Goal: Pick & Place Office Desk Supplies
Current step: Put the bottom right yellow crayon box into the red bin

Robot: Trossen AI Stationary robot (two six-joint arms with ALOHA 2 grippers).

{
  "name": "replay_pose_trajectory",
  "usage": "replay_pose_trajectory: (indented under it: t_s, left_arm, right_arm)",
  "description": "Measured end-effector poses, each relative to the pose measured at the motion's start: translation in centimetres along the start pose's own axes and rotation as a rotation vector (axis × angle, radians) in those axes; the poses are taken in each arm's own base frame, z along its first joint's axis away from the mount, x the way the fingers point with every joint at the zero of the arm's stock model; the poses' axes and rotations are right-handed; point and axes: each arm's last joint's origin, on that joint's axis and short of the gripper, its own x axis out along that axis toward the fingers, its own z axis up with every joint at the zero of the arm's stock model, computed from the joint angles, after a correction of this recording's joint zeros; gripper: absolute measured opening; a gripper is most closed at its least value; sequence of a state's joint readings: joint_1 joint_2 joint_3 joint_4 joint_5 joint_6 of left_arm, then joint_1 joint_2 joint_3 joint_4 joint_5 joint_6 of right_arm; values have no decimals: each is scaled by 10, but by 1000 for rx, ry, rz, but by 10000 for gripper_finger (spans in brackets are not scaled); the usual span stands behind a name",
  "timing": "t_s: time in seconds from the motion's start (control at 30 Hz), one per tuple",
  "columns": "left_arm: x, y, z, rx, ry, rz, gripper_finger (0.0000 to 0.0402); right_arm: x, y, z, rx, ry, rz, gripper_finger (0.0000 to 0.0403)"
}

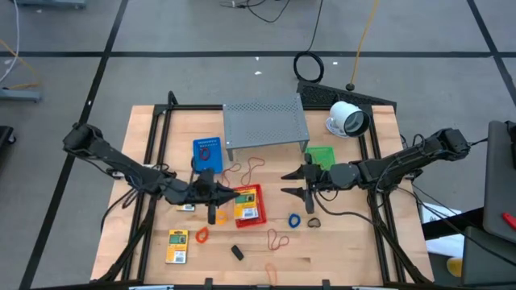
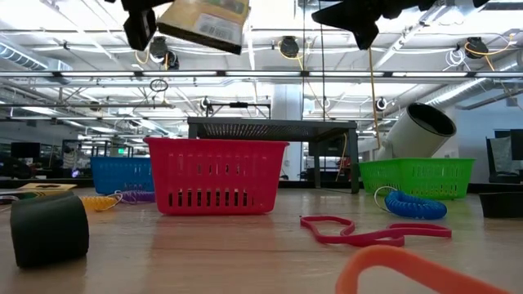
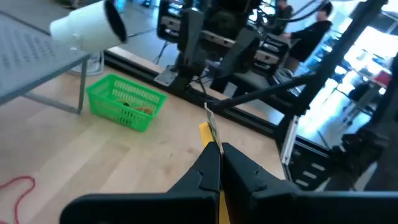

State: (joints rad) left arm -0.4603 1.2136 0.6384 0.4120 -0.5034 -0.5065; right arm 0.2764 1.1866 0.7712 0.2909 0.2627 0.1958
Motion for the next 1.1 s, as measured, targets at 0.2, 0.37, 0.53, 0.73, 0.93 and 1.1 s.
replay_pose_trajectory:
  t_s: [0.2,0.37,0.53,0.73,0.93,1.1]
  left_arm:
    - [19,0,-20,-40,13,13,2]
    - [31,2,-37,-73,30,36,2]
    - [33,3,-38,-86,20,55,2]
    - [32,5,-44,-98,47,110,2]
    - [30,7,-49,-107,56,183,2]
    - [28,11,-55,-119,92,233,32]
  right_arm:
    - [0,1,3,-24,-35,5,167]
    - [0,1,4,-43,-36,4,167]
    - [0,1,4,-50,-40,4,167]
    - [0,1,6,-68,-62,6,167]
    - [0,1,6,-69,-61,6,167]
    - [0,1,7,-66,-69,7,167]
